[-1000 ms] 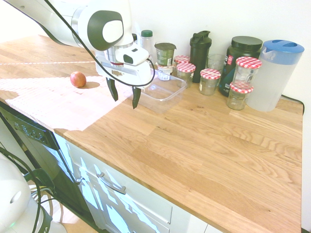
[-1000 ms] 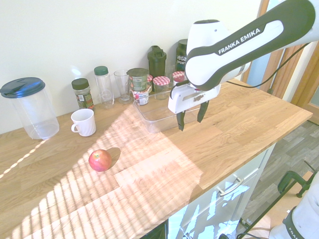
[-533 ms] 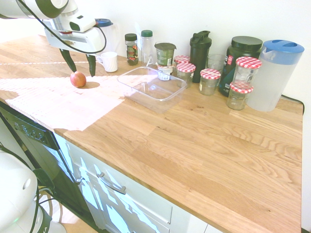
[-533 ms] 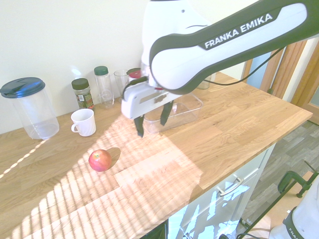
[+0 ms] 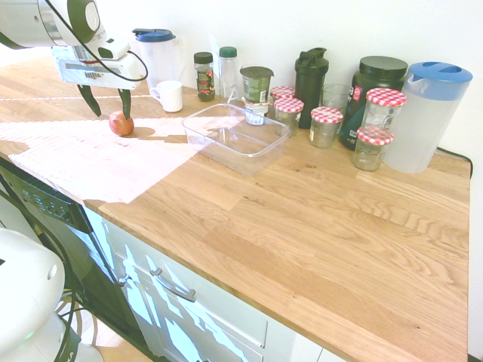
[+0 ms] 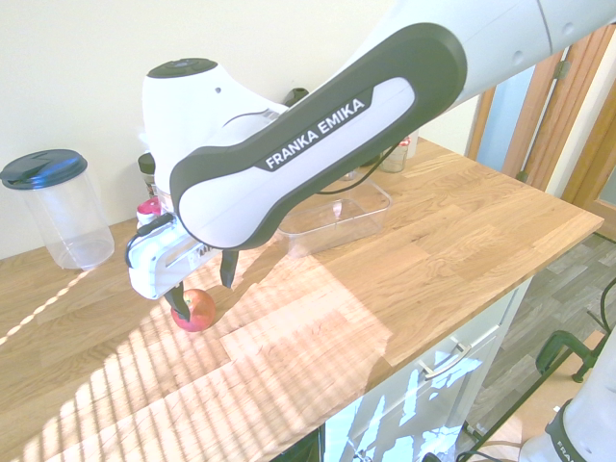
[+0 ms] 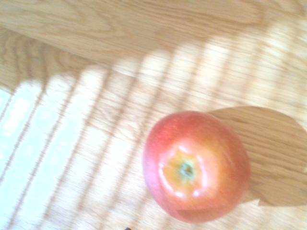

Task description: Put the apple into the container

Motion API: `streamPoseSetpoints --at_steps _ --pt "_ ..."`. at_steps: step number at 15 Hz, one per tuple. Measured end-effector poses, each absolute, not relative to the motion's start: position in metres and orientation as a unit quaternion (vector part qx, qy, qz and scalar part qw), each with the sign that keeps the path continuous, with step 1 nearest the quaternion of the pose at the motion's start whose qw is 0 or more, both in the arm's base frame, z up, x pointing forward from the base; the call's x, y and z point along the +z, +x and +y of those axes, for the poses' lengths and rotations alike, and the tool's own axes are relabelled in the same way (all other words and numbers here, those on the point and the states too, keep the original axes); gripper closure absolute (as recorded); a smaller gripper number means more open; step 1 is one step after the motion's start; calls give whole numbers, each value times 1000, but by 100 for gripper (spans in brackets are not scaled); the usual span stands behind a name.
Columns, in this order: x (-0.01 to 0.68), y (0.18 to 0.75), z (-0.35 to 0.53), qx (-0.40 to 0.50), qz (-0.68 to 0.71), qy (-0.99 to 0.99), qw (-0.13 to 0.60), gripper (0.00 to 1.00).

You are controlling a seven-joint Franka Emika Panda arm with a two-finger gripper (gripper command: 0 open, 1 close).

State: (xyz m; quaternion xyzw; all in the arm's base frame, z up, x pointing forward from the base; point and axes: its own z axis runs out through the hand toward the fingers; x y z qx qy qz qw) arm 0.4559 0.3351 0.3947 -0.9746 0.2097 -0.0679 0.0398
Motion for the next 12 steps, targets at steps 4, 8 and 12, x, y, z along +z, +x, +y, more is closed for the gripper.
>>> streamPoseSetpoints --at_steps 4,8,12 --pt "367 473 348 -82 205 -975 10 100" --pt "347 483 356 -73 207 -976 3 100" --pt "350 484 358 -76 208 -975 4 100"
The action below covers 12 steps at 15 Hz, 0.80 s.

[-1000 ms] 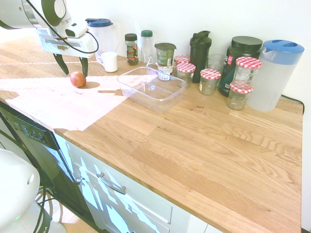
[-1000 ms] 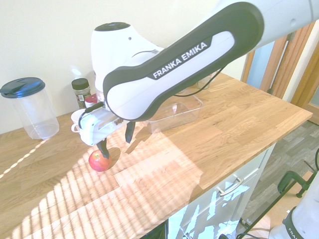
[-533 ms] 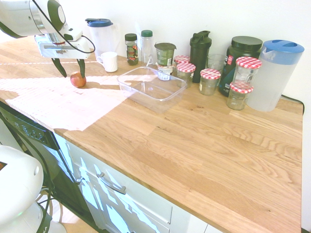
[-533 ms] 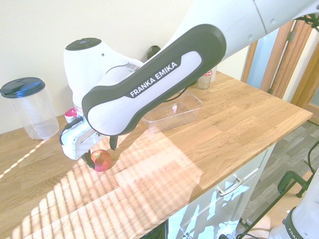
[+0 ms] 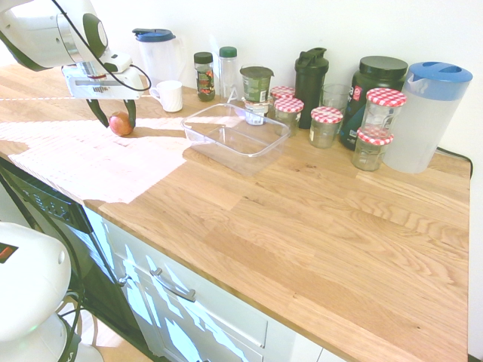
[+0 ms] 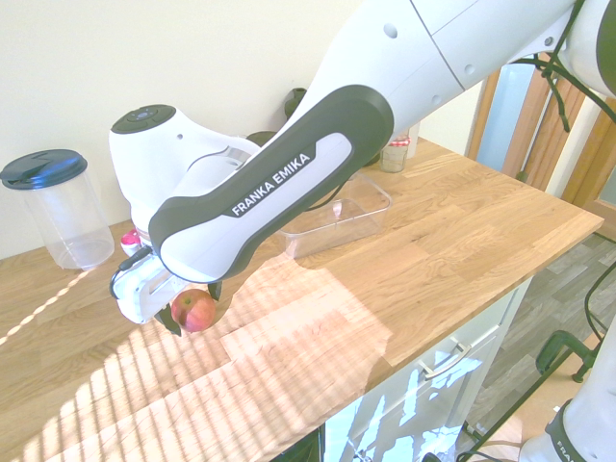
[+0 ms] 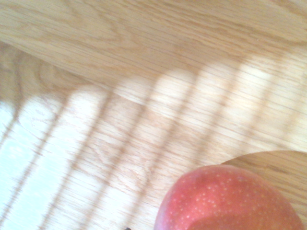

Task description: Put the apple into the container

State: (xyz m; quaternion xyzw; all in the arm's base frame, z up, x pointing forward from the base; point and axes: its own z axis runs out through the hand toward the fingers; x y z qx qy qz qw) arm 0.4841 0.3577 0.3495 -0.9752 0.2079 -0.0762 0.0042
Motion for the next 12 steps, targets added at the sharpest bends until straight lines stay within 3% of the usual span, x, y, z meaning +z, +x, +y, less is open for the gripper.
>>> streamPoseSetpoints --at_steps 8,12 --pt "354 480 363 -64 221 -973 14 100" --pt "450 483 335 -72 243 -966 51 100"
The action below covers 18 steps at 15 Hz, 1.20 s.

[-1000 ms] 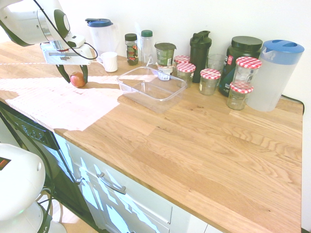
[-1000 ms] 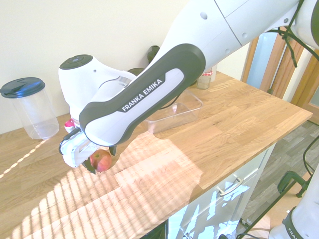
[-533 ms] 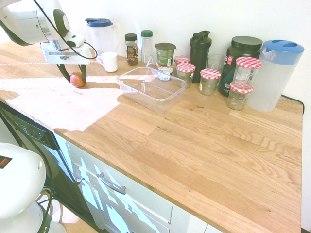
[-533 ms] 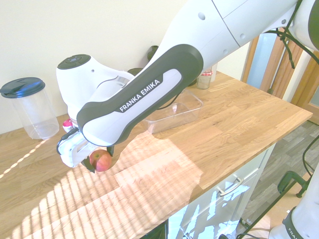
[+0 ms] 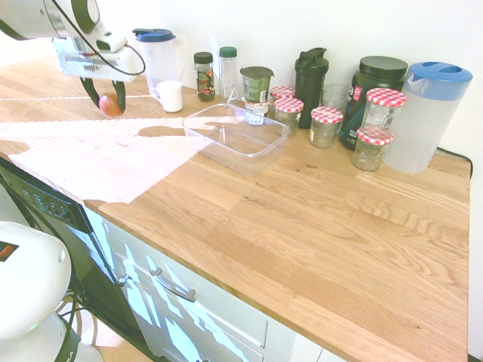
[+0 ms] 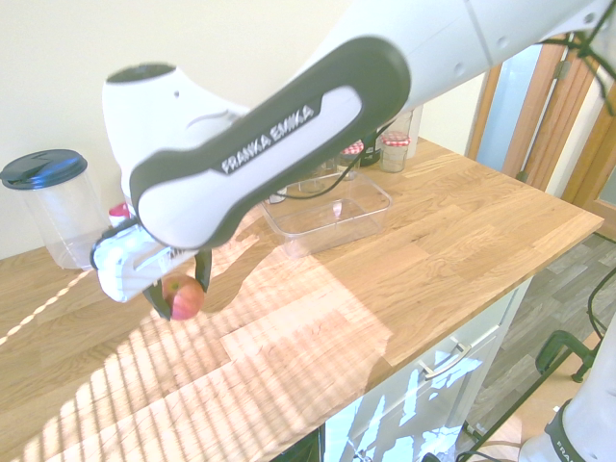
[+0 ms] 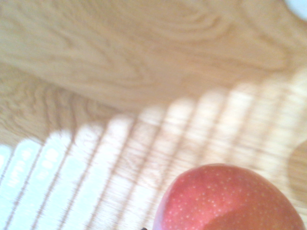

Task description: Put the apple into the container

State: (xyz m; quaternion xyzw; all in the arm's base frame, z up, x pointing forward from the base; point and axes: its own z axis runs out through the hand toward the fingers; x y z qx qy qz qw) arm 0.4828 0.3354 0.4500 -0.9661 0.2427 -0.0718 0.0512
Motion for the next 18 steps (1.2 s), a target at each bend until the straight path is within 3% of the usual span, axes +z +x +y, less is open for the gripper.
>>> streamPoseSetpoints --at_steps 4,8,16,17,18 --pt "521 527 179 -101 314 -943 50 100" --pt "477 538 40 -74 389 -918 24 100" --pt "392 528 -2 -54 413 -909 14 100" --pt "386 530 -1 -51 413 -909 13 0" --pt "381 531 0 -48 413 -909 11 0"
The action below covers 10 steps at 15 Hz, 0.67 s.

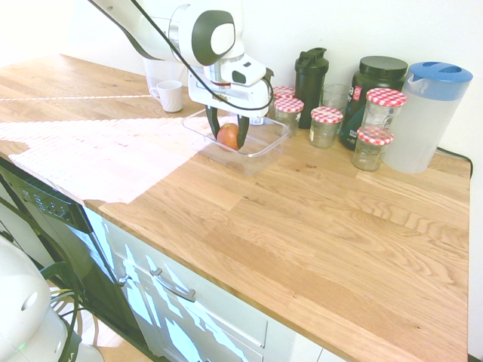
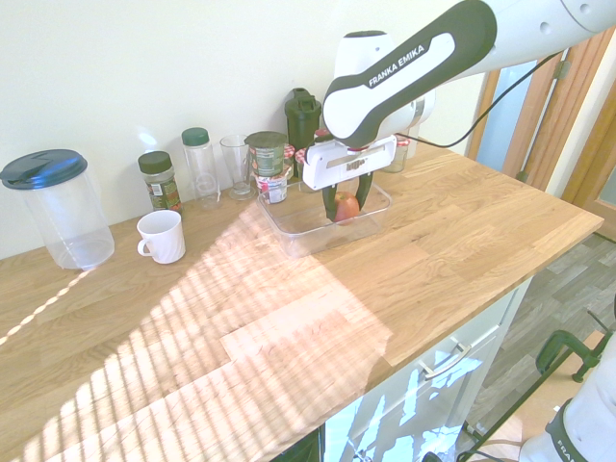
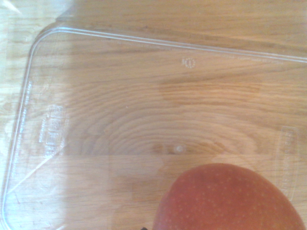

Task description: Put the apple into the container

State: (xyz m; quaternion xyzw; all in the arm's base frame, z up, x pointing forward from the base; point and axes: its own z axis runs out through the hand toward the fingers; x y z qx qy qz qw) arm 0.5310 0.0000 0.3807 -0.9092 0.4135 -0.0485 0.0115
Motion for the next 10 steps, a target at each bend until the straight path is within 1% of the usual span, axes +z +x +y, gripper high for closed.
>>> streamPoseSetpoints --at_steps 10 --pt "387 537 4 -56 414 -909 13 0"
